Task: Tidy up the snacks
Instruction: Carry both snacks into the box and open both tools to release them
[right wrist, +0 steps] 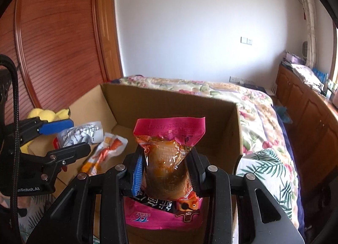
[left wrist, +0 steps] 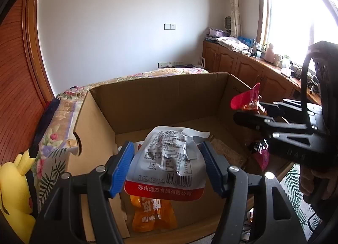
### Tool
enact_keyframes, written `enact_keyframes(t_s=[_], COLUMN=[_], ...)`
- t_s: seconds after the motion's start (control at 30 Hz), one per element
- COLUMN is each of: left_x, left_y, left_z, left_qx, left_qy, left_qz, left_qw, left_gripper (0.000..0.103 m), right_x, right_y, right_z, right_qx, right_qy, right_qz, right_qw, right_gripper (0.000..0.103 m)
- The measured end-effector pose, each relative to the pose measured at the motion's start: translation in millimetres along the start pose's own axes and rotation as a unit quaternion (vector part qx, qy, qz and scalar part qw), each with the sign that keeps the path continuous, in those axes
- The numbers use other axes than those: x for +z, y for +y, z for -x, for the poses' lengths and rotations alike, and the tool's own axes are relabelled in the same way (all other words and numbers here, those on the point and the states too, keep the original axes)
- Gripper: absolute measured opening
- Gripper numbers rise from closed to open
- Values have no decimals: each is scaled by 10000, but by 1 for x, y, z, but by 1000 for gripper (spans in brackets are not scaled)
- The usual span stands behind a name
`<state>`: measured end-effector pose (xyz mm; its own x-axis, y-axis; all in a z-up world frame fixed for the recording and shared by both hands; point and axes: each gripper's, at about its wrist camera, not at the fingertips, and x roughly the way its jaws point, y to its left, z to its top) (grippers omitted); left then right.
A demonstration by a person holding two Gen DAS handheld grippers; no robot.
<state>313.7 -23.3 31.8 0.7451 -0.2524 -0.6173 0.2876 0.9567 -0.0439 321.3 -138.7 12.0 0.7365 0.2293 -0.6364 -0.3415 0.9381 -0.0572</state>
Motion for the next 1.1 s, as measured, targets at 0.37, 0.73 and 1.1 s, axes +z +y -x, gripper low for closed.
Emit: enact_keyframes(t_s=[0.37,0.73,1.1], left_x=[-10,-18,-23], left_y=[0,1,1], left_z=[-6,1,22], left_qx=[47,55,-2], left_qy=[53,19,-117], left_qz=[21,92,70], left_qw=[10000,9999,9999], left_gripper=[65,67,70], right_x=[-12,-22,-21], right_y=[4,10,9], right_z=[-4,-9,1], right_qx=[306,279,286], right_qy=[186,370,302], right_qz=[-63,9,-87], right_qw=[9993,9989,9991], right_gripper=[37,45,60])
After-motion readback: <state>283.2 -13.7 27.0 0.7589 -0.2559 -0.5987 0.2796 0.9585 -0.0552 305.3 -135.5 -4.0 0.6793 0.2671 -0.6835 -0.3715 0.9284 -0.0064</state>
